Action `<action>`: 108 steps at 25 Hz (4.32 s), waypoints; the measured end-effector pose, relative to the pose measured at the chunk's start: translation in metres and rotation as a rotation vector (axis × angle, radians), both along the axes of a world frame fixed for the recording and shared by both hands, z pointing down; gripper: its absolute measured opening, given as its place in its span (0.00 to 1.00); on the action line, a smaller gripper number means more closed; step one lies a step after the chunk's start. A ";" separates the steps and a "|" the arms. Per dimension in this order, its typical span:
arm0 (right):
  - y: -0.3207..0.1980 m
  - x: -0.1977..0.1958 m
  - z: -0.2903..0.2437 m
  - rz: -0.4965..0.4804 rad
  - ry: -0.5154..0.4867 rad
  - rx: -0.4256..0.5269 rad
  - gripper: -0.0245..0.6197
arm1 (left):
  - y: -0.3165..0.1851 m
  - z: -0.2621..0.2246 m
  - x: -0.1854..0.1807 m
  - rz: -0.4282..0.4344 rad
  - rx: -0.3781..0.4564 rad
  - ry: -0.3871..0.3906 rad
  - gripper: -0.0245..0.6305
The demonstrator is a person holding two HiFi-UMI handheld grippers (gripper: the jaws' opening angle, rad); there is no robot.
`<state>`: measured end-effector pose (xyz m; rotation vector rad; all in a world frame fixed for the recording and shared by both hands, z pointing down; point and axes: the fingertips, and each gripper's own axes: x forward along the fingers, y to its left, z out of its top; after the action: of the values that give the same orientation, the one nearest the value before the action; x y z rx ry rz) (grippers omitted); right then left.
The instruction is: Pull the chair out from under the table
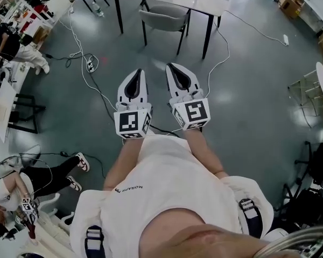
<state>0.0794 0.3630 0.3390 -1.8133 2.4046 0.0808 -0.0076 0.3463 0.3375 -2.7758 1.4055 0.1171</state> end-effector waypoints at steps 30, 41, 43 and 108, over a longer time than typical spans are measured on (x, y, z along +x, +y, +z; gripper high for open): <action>-0.390 -0.029 0.021 0.092 0.001 -0.109 0.06 | -0.398 0.021 -0.028 0.100 -0.076 0.012 0.04; -0.471 -0.024 0.049 0.177 0.047 -0.194 0.06 | -0.490 0.056 -0.022 0.210 -0.131 -0.013 0.04; -0.482 -0.017 0.052 0.189 0.060 -0.211 0.06 | -0.502 0.060 -0.017 0.224 -0.132 -0.019 0.04; -0.693 0.121 0.486 -0.310 1.175 -0.907 0.47 | -0.703 0.481 0.187 0.853 0.304 -1.513 0.41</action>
<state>0.2008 -0.3295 0.8252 -1.9239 4.0470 0.0162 0.1790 -0.3566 0.8183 -1.9074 -0.1515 -1.2606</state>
